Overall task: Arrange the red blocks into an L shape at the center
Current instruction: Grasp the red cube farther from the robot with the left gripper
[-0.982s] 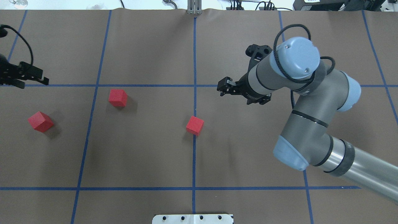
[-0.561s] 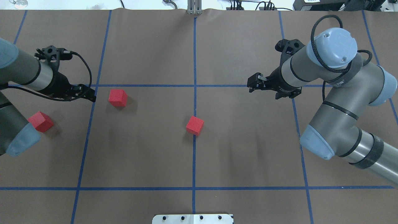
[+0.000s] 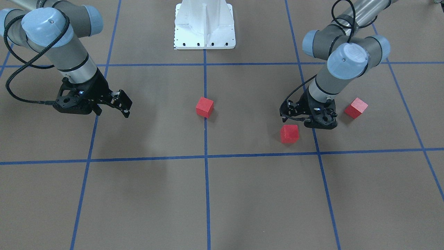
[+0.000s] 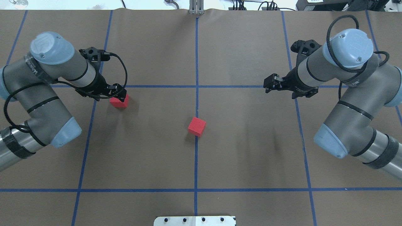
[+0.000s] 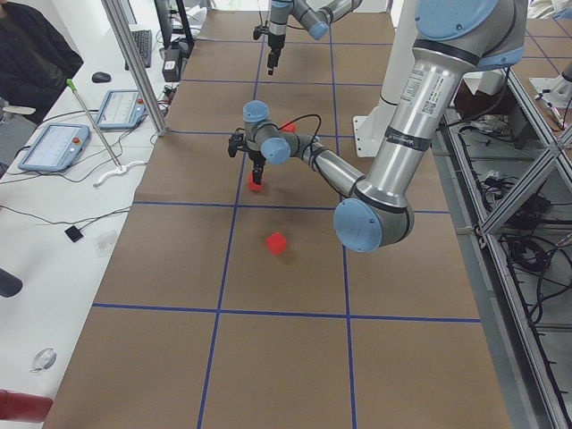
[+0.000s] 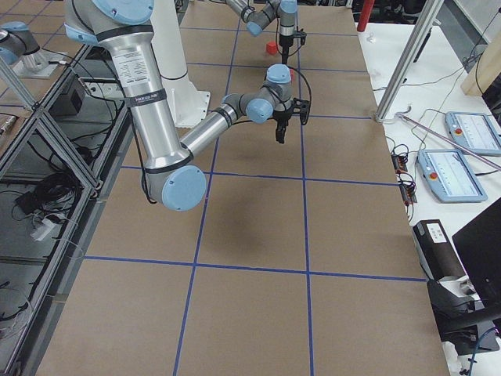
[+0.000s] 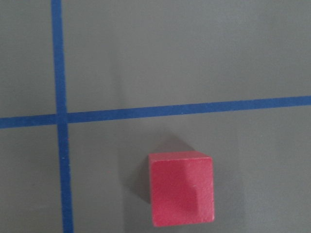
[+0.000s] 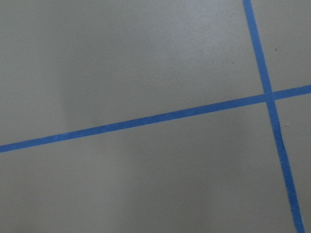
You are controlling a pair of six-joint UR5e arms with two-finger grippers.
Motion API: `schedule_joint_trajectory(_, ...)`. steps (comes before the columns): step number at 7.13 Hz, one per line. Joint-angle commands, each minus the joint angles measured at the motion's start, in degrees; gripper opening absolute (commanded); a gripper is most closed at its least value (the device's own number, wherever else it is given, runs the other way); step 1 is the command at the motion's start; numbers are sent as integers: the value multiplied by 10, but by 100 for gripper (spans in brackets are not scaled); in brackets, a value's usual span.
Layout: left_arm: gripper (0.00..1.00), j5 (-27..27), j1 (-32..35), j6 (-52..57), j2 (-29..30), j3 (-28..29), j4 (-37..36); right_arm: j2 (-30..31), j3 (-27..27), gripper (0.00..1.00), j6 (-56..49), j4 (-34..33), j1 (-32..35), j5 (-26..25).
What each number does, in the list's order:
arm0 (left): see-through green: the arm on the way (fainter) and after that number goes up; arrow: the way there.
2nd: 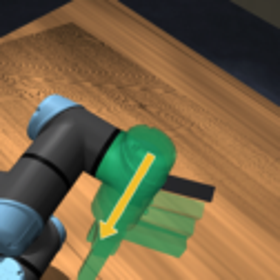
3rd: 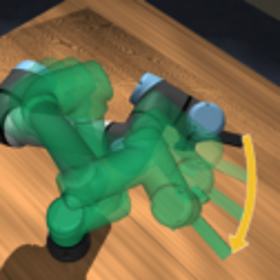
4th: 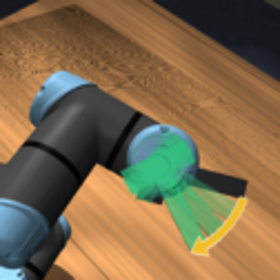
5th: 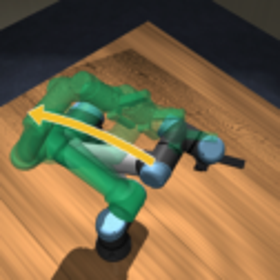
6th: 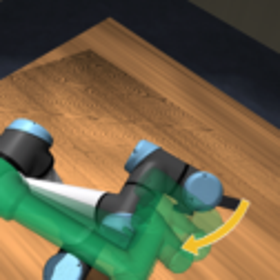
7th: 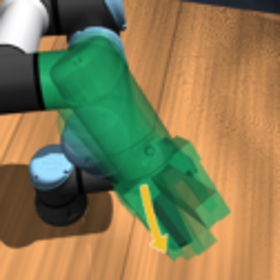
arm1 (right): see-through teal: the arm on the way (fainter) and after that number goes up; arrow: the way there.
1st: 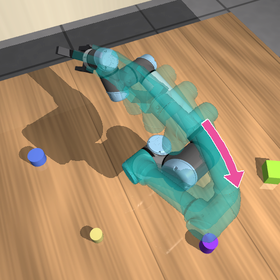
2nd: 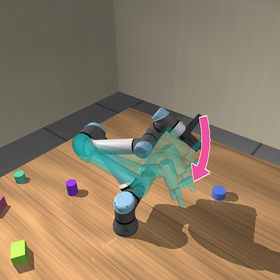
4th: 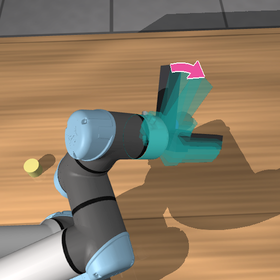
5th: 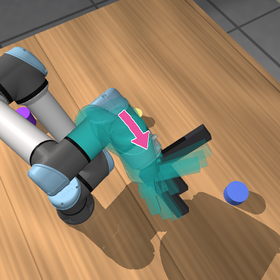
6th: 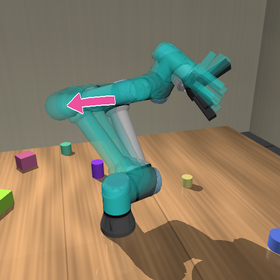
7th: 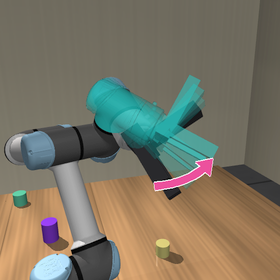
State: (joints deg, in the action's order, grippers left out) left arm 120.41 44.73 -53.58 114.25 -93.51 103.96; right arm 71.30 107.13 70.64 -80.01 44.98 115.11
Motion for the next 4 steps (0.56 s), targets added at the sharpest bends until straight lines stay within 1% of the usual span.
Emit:
schedule_joint_trajectory(1, 100, -18, -12, 1, 27, 41, -2, 12, -1, 100, -1, 25, 1, 0)
schedule_joint_trajectory(3, 100, -21, -20, 2, 28, 55, 0, 12, -13, 100, -2, 26, 1, 0)
schedule_joint_trajectory(4, 83, -21, -20, 2, 39, 65, 0, 12, -14, 100, -2, 27, 1, 0)
